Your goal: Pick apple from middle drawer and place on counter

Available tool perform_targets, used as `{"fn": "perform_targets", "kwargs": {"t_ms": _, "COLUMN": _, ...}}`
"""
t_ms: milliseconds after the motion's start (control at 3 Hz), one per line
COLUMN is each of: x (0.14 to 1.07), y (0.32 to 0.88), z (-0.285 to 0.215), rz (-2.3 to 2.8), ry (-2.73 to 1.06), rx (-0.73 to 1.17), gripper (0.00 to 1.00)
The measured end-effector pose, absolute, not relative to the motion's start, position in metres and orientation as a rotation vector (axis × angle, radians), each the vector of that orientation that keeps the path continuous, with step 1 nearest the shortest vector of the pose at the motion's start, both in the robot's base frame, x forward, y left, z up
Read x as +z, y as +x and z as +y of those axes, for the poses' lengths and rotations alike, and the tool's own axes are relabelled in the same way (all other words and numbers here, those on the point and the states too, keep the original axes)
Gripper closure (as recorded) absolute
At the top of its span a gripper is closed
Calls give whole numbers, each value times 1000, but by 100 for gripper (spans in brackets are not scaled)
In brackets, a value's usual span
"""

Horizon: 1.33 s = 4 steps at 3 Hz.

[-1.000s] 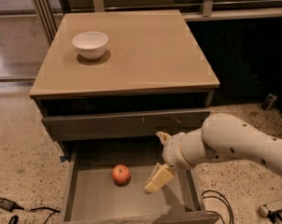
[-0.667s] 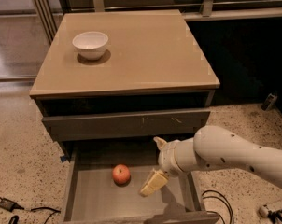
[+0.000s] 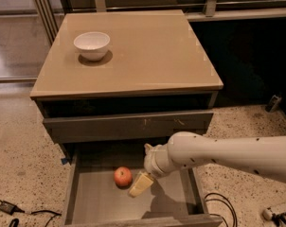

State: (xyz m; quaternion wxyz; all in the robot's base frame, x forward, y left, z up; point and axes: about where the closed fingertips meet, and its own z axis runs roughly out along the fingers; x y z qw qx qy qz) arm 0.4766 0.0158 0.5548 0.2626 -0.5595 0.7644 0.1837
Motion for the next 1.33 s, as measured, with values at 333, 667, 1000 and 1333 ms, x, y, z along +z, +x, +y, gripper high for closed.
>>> {"fn": "perform_targets", "kwargs": {"t_ms": 333, "x": 555, "y": 477, "z": 15, "rz": 2068, "ry": -1513, "rx": 497, "gripper": 0}}
{"fn": "perform_targets", "kwargs": {"t_ms": 667, "x": 545, "y": 477, "z": 25, "rz": 2064, "ry": -1496, "rx": 486, "gripper": 0}}
{"fn": "perform_targets", "kwargs": {"t_ms": 1000, "x": 523, "y": 482, "z": 42, "rz": 2042, "ry": -1482, "rx": 483, "gripper": 0}}
{"fn": "perform_targets", "kwargs": {"t_ms": 1333, "x": 491, "y": 489, "z": 59, "rz": 1995, "ry": -1458, "rx": 486, "gripper": 0}}
